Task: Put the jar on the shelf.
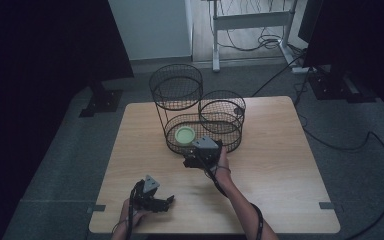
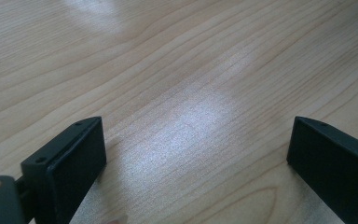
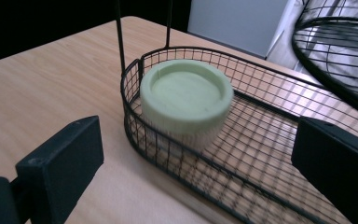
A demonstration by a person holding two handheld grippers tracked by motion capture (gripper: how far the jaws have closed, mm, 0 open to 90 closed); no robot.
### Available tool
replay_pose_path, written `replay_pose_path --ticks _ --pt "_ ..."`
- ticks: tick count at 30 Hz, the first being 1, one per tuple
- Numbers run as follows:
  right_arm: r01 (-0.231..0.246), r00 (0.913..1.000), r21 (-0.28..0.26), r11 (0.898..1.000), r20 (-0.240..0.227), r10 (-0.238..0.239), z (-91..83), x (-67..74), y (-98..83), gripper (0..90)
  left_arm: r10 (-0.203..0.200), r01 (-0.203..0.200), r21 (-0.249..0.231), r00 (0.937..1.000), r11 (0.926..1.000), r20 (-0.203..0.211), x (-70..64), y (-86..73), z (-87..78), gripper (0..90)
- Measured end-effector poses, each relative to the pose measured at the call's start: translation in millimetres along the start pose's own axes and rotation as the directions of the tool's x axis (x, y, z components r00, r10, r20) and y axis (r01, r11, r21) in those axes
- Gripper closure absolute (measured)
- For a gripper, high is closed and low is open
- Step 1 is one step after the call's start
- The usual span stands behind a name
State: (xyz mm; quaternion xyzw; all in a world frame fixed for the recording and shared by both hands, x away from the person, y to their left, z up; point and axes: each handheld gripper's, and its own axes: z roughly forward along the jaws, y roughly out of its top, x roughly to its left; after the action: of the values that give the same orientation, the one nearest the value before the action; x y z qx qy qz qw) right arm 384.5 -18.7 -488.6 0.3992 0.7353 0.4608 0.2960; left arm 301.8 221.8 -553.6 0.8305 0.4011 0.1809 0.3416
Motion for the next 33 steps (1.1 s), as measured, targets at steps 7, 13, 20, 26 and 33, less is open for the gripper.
replay_pose_path --ticks 7,13,20,26,33 --pt "0.002 1.0 -0.023 1.0 0.004 -0.002 -35.6 -8.1 -15.7 2.1 0.003 -0.003 -0.003 1.0 1.0 -0.003 -0.5 -0.1 -0.1 4.1" --pt "-0.001 0.9997 -0.04 0.999 0.025 0.002 -69.3 -20.1 -35.2 2.1 0.001 -0.001 -0.003 1.0 1.0 -0.002 -0.5 -0.1 0.0 4.1" --pt "-0.036 0.9966 -0.019 0.999 0.074 0.037 -103.2 -42.8 -65.1 3.2 0.001 -0.001 -0.002 1.0 1.0 -0.001 -0.3 -0.1 0.0 4.1" --pt "-0.058 0.9922 0.016 0.998 0.112 0.056 -120.1 -59.7 -89.5 3.2 -0.001 0.001 0.0 1.0 1.0 0.0 -0.1 0.0 0.0 4.0" --pt "-0.091 0.9834 0.09 0.992 0.165 0.075 -127.6 -80.1 -117.2 3.2 -0.003 0.003 0.002 1.0 1.0 0.002 0.2 0.0 0.1 4.0"
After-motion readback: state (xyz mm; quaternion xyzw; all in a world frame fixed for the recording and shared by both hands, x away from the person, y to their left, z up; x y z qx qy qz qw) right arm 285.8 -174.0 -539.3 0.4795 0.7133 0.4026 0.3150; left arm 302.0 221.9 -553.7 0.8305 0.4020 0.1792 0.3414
